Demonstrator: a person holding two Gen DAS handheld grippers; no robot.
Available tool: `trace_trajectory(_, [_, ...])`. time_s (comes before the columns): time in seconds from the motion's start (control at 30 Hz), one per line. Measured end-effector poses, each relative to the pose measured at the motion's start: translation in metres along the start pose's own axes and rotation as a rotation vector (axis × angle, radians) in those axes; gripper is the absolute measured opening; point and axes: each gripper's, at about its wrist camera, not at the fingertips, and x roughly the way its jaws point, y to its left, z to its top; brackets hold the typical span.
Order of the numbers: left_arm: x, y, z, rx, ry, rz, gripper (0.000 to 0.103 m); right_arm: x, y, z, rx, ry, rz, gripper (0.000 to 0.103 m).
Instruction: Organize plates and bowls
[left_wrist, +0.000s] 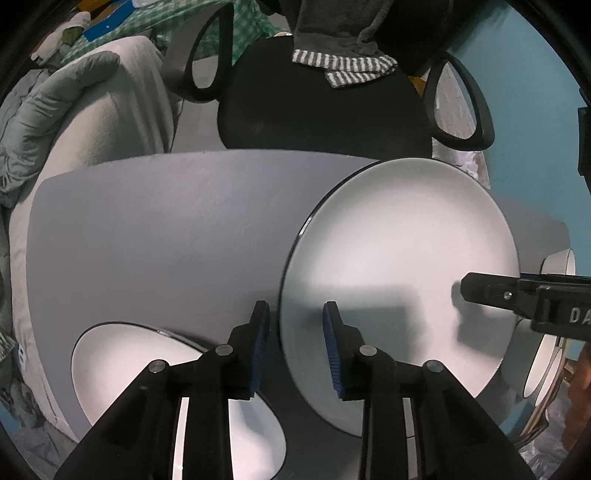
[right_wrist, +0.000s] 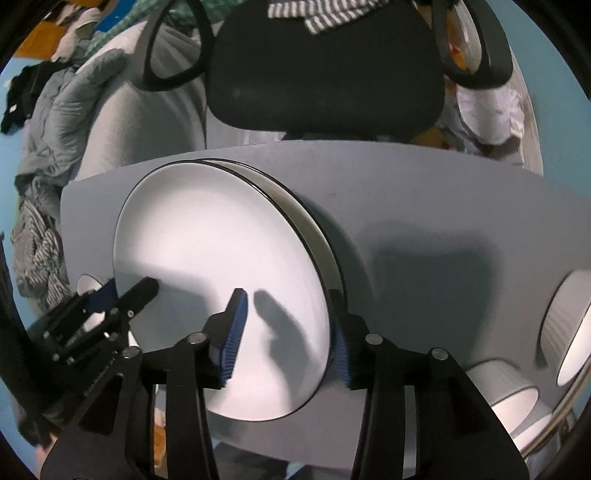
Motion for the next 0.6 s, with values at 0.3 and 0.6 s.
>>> trace_trajectory(0.3, [-0.013, 0.015, -0.013, -0.082, 0.003, -0.031, 0.036, -0.002, 0.011, -0.003, -0.036, 0.037, -0.067, 0.053])
trace_trajectory(0.6, [-0.035, 0.019, -0.027, -0.118, -0.02, -0.081, 0.04, -0.006, 0.015, -0.012, -0.101, 0.029, -0.19, 0.058])
